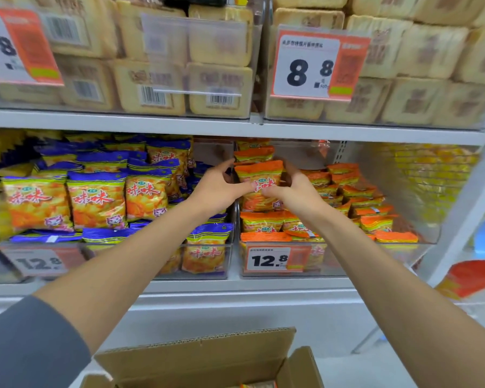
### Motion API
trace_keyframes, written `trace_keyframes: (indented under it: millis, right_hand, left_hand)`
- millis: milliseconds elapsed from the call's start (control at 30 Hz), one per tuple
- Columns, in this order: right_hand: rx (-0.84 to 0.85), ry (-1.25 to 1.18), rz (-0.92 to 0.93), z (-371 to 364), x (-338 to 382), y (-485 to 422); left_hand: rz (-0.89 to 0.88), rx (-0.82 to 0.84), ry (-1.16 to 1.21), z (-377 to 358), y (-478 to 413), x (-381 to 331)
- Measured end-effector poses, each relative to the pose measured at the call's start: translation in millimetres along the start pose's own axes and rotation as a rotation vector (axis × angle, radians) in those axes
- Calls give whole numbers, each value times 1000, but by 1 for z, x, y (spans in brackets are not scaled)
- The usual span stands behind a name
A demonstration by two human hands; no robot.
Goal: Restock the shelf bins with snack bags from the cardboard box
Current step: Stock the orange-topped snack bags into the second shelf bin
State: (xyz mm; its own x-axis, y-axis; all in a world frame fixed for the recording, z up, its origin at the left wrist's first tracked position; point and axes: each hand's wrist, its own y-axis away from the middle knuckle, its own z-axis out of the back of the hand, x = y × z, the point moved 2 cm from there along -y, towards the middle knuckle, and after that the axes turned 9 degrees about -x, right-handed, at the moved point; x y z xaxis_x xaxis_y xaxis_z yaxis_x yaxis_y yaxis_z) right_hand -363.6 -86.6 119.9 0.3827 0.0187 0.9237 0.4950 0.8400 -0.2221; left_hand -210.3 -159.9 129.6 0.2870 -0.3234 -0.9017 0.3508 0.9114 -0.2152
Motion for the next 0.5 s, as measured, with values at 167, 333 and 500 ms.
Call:
trace_keyframes:
  millis: [167, 333, 500]
  right_hand:
    - [-10, 113, 64, 6, -4, 7]
    - [-87, 173, 95, 4, 3, 10]
    - [-101, 131, 47, 16, 8, 23]
  left_hand:
    - [-19, 25, -50, 1, 3, -9]
    - [-45, -43, -56, 1, 5, -9]
    - [-20, -89, -58, 1, 11, -9]
